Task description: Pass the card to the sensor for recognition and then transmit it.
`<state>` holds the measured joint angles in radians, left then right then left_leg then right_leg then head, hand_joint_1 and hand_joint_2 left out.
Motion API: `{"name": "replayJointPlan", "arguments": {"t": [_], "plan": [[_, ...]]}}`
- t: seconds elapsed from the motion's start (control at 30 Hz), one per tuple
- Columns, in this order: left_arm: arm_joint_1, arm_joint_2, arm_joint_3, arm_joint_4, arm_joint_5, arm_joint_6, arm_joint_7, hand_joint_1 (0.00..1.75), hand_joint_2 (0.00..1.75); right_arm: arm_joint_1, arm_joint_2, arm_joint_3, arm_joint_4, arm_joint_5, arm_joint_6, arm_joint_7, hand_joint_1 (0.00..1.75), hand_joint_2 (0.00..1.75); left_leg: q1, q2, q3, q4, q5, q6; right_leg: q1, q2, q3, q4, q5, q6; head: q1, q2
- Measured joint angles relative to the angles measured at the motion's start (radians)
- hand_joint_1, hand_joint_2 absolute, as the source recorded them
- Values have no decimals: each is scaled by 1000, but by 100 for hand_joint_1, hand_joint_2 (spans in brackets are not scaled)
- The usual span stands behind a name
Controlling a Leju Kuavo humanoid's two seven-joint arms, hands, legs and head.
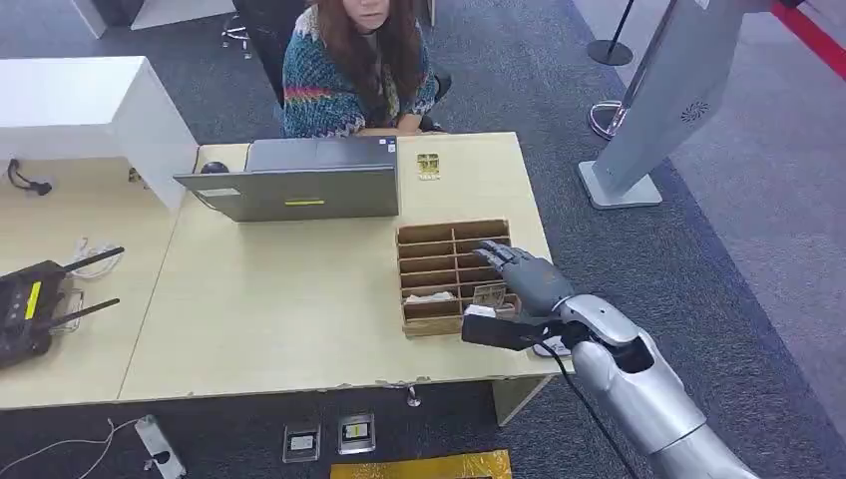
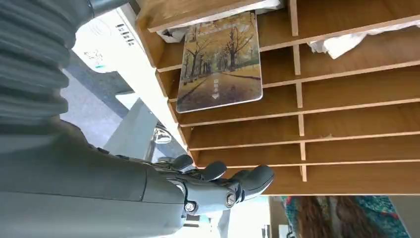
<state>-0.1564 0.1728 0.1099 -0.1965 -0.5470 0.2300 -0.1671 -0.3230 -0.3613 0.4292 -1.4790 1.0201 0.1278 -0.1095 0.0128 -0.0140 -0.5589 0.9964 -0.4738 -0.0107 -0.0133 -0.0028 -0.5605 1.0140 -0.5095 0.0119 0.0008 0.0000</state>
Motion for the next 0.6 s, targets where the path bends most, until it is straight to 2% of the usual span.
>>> {"name": "replayJointPlan", "arguments": {"t": [0.27, 0.3, 0.33, 0.37, 0.6], "plan": [[0, 0, 0, 0, 0, 0, 0, 0, 0, 1, 0, 0, 8, -2, 6, 5, 0, 175, 0, 0, 0, 0, 0, 0, 0, 0, 0, 0, 0, 0, 0, 0], [0, 0, 0, 0, 0, 0, 0, 0, 0, 1, 0, 0, 8, -2, 6, 5, 7, 175, 0, 0, 0, 0, 0, 0, 0, 0, 0, 0, 0, 0, 0, 0], [0, 0, 0, 0, 0, 0, 0, 0, 0, 1, -1, 0, 10, -2, 6, 5, 157, 175, 0, 0, 0, 0, 0, 0, 0, 0, 0, 0, 0, 0, 0, 0], [0, 0, 0, 0, 0, 0, 0, 0, 0, 1, -1, 0, 10, -2, 6, 5, 175, 175, 0, 0, 0, 0, 0, 0, 0, 0, 0, 0, 0, 0, 0, 0], [0, 0, 0, 0, -1, -1, 0, 0, 0, 2, -2, 0, 11, -8, 17, 6, 175, 175, 0, 0, 0, 0, 0, 0, 0, 0, 0, 0, 0, 0, 0, 0]]}}
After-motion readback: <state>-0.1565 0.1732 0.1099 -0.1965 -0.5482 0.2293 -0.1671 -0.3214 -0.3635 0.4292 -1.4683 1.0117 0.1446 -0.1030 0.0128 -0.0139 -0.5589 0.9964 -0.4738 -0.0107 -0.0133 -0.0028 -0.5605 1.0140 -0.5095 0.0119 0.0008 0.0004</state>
